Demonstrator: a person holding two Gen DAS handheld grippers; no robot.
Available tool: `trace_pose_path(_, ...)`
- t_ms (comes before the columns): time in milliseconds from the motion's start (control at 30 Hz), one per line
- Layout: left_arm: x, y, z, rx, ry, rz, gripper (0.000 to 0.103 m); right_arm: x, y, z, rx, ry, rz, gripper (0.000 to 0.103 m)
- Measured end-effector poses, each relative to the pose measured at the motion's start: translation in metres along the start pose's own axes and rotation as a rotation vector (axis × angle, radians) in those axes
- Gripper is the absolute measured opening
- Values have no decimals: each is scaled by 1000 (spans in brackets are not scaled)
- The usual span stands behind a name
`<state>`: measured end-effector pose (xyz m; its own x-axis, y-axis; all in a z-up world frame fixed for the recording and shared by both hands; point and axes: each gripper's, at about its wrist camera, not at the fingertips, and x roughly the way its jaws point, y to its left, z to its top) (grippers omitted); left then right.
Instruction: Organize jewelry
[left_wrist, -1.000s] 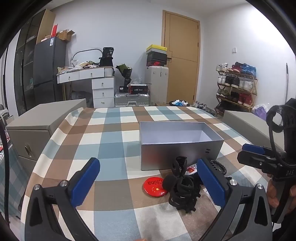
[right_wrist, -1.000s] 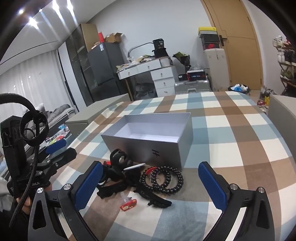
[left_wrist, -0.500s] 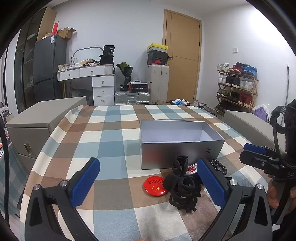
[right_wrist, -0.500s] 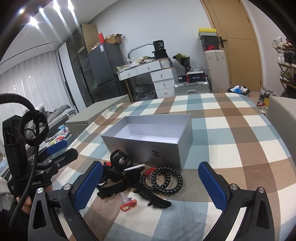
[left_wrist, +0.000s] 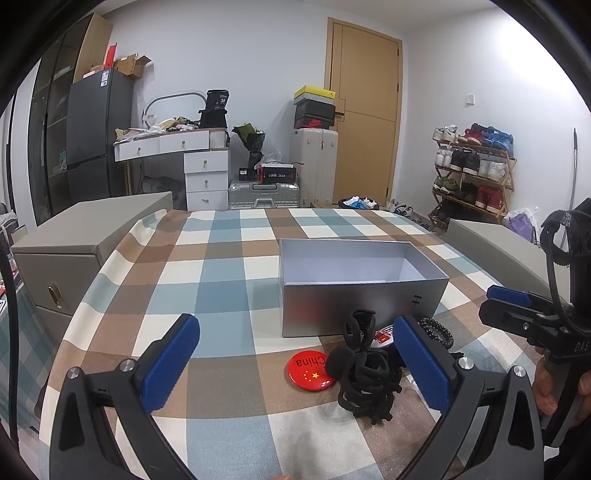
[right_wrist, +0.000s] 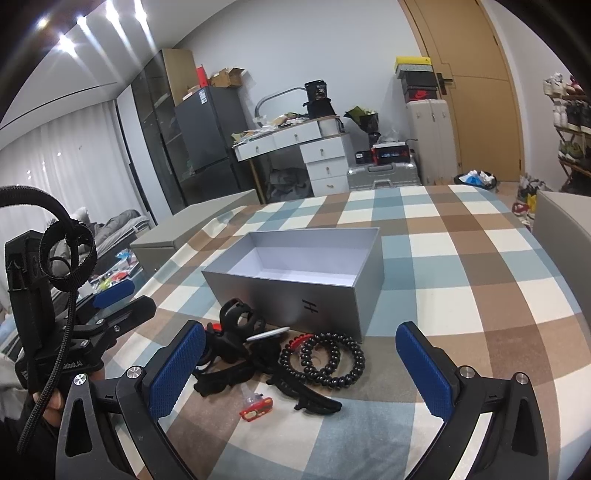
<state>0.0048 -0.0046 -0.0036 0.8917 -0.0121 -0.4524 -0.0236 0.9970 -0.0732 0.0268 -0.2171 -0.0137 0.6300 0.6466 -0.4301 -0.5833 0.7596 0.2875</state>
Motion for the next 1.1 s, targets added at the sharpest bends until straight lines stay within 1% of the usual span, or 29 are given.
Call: trace_pose_path(1100,0,0,0,0,0,1,102,2,-3,-1,17,1,1,103)
